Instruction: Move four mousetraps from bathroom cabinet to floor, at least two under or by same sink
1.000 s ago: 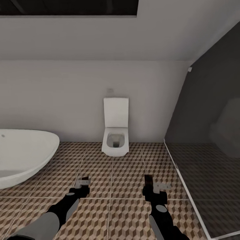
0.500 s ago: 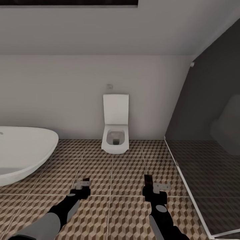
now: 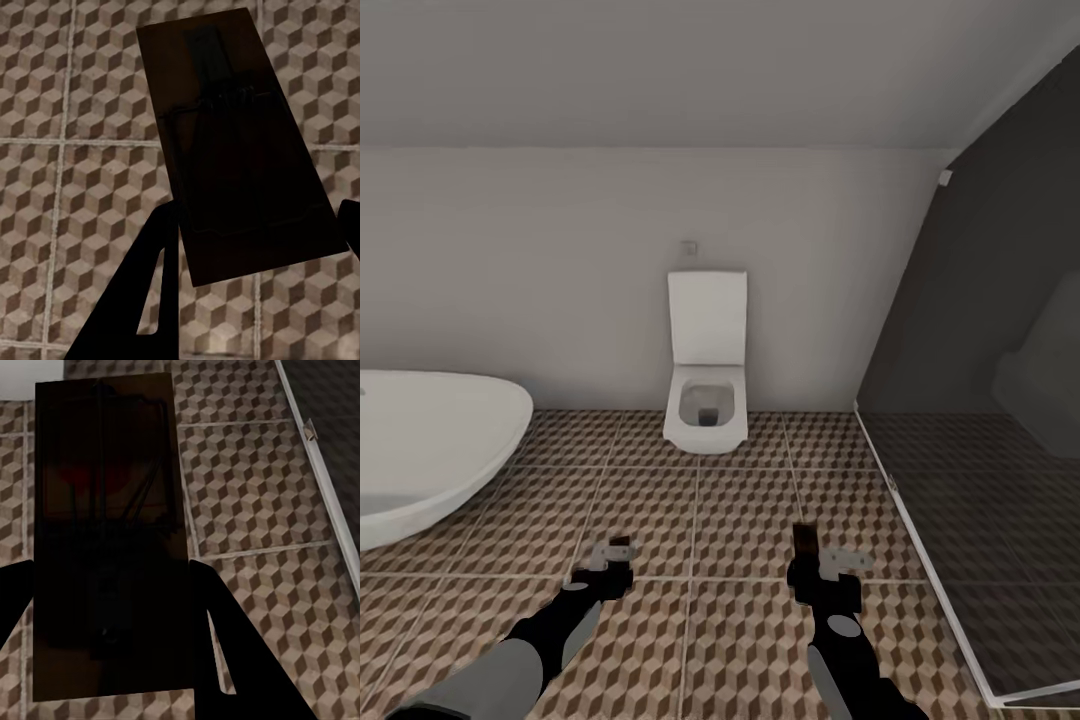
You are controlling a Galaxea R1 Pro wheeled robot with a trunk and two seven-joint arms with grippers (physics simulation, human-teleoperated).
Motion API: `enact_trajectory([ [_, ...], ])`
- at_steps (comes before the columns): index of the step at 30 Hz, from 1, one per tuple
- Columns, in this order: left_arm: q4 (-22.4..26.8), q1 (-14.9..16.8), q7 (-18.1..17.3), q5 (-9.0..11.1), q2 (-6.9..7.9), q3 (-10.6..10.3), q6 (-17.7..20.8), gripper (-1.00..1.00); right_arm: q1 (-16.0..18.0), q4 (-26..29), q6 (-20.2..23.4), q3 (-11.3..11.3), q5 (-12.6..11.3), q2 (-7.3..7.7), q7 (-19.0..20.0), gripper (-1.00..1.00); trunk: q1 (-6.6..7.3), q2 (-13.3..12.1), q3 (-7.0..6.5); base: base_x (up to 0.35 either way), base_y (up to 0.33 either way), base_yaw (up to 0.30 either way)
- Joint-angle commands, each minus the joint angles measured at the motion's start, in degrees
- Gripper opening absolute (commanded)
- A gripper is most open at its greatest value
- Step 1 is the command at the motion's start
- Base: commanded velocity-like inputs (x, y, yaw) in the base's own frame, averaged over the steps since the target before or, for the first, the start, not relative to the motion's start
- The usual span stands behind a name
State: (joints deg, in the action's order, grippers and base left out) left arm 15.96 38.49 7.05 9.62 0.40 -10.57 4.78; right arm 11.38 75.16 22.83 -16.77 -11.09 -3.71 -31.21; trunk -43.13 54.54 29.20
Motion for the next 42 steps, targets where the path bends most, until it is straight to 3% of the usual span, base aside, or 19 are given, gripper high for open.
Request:
enact_trajectory([
  [1, 0.14, 0.01, 0.33, 0.49, 0.04, -0.49, 0.36, -1.0, 0.04, 0.07, 0.06, -0.1, -0.6, 0.02, -0.43, -1.0, -0.23, 0.46, 0.34, 0.0, 0.0, 0.0],
  [42, -0.89, 0.01, 0.33, 0.49, -0.92, -0.5, 0.32, -1.0, 0.04, 0.07, 0.04, -0.1, -0.6, 0.02, -0.43, -1.0, -9.23, 16.9, 11.45, 0.0, 0.0, 0.0],
])
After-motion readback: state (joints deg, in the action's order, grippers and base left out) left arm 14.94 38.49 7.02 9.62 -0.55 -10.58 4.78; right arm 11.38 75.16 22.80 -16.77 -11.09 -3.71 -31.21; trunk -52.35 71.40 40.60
